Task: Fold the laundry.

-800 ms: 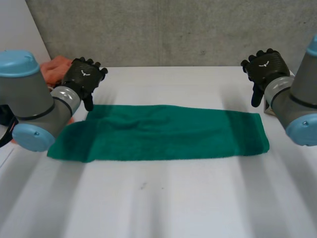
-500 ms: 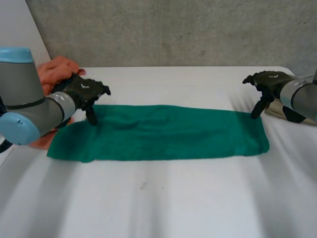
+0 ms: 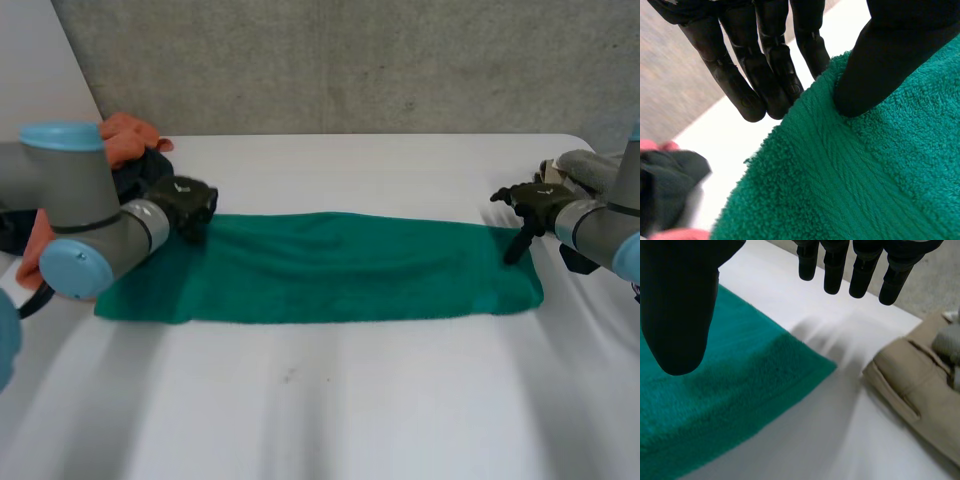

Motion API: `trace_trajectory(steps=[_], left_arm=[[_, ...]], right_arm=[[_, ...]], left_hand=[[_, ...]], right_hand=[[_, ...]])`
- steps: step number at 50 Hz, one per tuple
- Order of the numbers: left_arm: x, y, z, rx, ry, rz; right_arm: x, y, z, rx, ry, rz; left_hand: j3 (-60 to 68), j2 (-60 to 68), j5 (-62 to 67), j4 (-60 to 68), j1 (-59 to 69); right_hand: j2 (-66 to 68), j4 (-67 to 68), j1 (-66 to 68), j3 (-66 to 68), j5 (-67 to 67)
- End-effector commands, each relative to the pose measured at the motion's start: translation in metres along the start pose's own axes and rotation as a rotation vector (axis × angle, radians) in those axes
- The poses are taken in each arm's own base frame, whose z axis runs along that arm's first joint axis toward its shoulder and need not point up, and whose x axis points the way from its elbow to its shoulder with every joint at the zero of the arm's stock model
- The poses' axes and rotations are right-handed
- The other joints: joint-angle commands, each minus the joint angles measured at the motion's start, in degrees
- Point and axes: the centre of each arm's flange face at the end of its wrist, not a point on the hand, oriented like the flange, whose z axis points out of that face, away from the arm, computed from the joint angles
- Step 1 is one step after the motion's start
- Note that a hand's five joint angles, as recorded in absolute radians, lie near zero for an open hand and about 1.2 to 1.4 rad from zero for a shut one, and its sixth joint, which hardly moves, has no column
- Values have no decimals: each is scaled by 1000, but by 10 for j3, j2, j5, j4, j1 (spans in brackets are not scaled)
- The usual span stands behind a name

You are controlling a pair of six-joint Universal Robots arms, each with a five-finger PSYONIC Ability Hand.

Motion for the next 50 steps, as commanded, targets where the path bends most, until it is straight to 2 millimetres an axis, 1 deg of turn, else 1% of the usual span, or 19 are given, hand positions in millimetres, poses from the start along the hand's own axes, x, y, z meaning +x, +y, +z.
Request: trace_trajectory(steps=[1, 5, 12, 16, 17, 21, 25, 27, 28, 30, 32, 35, 37, 38, 39, 41, 44, 46, 50], left_arm=[[-19, -59, -40, 183, -84, -44], [-22, -84, -69, 260, -101, -47], [-20, -102, -106, 316, -86, -31], [-17, -116, -128, 372, -74, -19], [-17, -121, -137, 394, -73, -17], [-13, -131, -155, 458, -74, -13], [-10, -139, -162, 527, -81, 2], [-10, -141, -160, 552, -90, 13], [-11, -142, -159, 557, -96, 16], [-15, -143, -155, 569, -110, 21], [-19, -144, -151, 574, -121, 24], [-29, -149, -146, 591, -153, 16], [-38, -157, -143, 614, -185, 7], [-43, -163, -141, 639, -203, -2], [-49, -171, -139, 671, -228, -12], [-56, -179, -137, 707, -260, -25], [-64, -193, -132, 768, -299, -52], [-62, -199, -129, 776, -287, -67], [-45, -196, -130, 728, -223, -81]], right_arm=[[-15, -24, -18, 69, -10, -52], [-23, -34, -26, 94, -32, -57], [-45, -29, -30, 47, -144, -42], [-66, -20, -29, 5, -209, -35], [-77, -18, -29, -5, -237, -31], [-106, -11, -31, -22, -323, -10], [-133, 0, -33, -50, -405, 10], [-139, 3, -32, -54, -417, 11], [-141, 3, -30, -51, -413, 13], [-137, -2, -23, -21, -374, 7], [-131, -10, -19, 10, -337, 0], [-117, -31, -16, 79, -266, -10], [-106, -55, -20, 153, -211, -22], [-94, -78, -24, 239, -153, -27], [-89, -88, -26, 278, -131, -30], [-65, -134, -39, 482, 0, -36], [-53, -160, -52, 611, 63, -22], [-56, -159, -60, 594, 40, -20], [-74, -128, -65, 482, -58, -24]], left_hand=[[121, 117, 139, 116, 138], [121, 117, 139, 116, 138], [121, 117, 139, 116, 138], [121, 117, 139, 116, 138], [121, 117, 139, 116, 138], [121, 117, 139, 116, 138], [121, 117, 139, 116, 138], [121, 117, 139, 116, 138], [121, 117, 139, 116, 138], [121, 117, 139, 116, 138], [121, 117, 139, 116, 138], [121, 117, 139, 116, 138], [121, 117, 139, 116, 138], [121, 117, 139, 116, 138], [121, 117, 139, 116, 138], [121, 117, 139, 116, 138], [121, 117, 139, 116, 138], [121, 117, 139, 116, 138], [121, 117, 139, 116, 138]], right_hand=[[21, 19, 39, 17, 14], [-6, -7, 12, -10, -13], [-48, -50, -30, -52, -55], [-48, -50, -30, -52, -55], [-48, -50, -30, -52, -55], [-48, -50, -30, -52, -55], [-48, -50, -30, -52, -55], [80, 79, 99, 77, 74], [338, 336, 356, 334, 331], [650, 649, 668, 646, 644], [652, 650, 670, 648, 645], [652, 650, 670, 648, 645], [652, 650, 670, 648, 645], [652, 650, 670, 648, 645], [652, 650, 670, 648, 645], [652, 650, 670, 648, 645], [652, 650, 670, 648, 645], [652, 650, 670, 648, 645], [652, 650, 670, 648, 645]])
